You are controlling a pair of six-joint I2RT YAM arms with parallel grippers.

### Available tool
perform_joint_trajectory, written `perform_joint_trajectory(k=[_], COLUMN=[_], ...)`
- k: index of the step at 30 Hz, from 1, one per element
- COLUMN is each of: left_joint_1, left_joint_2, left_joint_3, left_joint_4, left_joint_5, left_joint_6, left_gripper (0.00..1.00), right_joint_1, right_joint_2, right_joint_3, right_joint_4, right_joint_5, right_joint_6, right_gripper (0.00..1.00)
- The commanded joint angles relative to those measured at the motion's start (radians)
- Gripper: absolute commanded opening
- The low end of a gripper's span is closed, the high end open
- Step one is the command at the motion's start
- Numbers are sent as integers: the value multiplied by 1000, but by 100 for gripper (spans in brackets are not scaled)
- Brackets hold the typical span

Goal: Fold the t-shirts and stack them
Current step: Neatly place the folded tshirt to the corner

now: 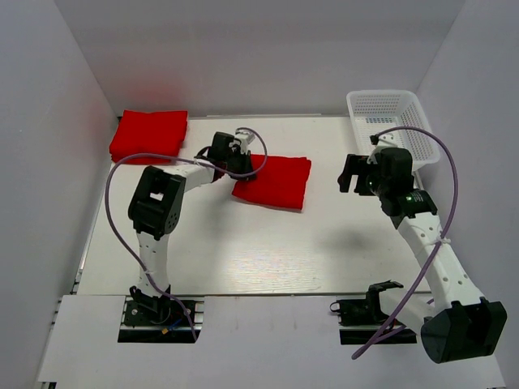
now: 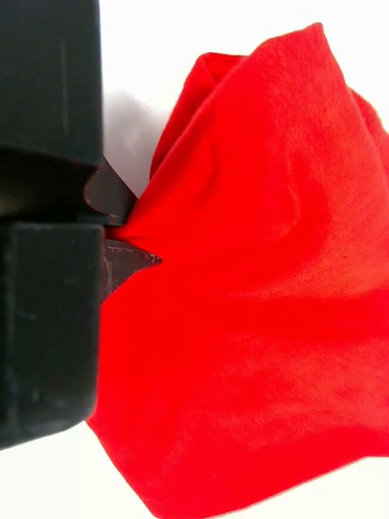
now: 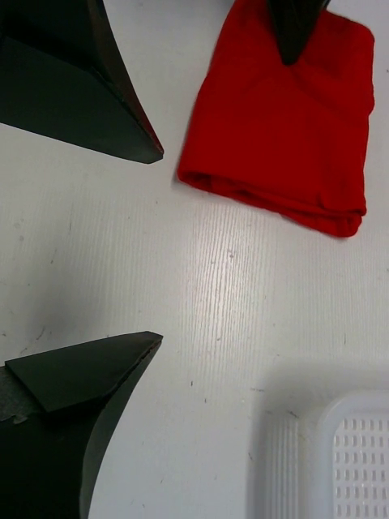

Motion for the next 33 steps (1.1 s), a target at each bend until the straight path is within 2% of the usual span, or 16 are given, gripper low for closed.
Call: perform_joint_trajectory(k=[1, 7, 14, 19, 24, 29, 33], left_joint_1=[11, 21, 68, 108, 157, 211, 232], left_joint_2=[-95, -104, -95, -64, -45, 37, 46], left_joint_3=[106, 313, 525, 669, 724, 919, 944], left_joint_4=[-47, -291, -441, -501, -536, -616, -593], left_joint_5=[21, -16, -90, -102, -102, -146, -186], left_joint_6=[118, 293, 428, 531, 681, 740, 750], left_gripper=[0, 0, 0, 0, 0, 0, 0], right_joint_1=[0, -2, 0, -1, 0, 3, 3], right_joint_2=[-33, -36, -39, -35, -28, -12, -5], right_joint_3=[-6, -8, -6, 0, 21, 41, 47], right_joint_4=[7, -8, -10, -19, -59, -91, -106], right_joint_5=[88, 194, 234, 251, 261, 221, 226], right_joint_6=[-17, 8, 22, 23, 34, 51, 66], right_gripper=[90, 90, 90, 90, 90, 90, 90])
